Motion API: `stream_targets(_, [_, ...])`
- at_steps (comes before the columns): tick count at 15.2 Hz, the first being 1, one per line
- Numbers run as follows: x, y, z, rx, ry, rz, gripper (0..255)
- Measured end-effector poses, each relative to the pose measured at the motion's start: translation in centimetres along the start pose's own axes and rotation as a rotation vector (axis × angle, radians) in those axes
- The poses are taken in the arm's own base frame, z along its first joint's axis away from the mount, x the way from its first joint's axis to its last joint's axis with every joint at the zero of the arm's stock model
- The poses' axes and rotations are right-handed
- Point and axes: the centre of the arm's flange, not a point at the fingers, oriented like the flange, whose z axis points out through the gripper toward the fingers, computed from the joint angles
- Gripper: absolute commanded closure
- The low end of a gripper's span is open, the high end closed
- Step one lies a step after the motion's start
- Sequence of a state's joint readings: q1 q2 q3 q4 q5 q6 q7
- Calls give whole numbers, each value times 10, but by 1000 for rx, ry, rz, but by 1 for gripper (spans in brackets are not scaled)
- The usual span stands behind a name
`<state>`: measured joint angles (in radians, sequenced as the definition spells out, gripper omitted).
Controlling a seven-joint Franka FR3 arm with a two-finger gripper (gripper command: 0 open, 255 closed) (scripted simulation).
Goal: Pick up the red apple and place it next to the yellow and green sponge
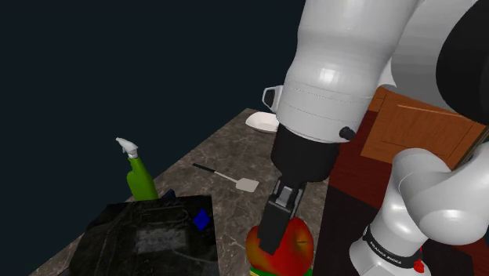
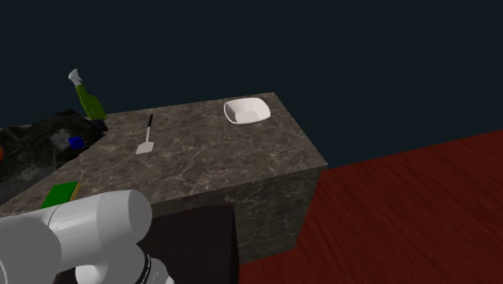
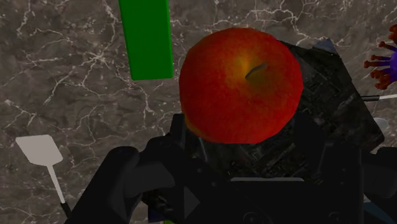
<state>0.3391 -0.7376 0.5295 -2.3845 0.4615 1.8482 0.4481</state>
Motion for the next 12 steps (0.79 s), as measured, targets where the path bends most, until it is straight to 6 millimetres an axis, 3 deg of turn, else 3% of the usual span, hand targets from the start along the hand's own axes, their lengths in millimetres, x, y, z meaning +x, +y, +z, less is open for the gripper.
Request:
stream_targets(2, [-8,-29,3,-1,0,-1,255])
stream_targets(4, [-10,-39,10,0,0,0,255])
stream_targets(12, [-13,-35,51,1,-1,1,255])
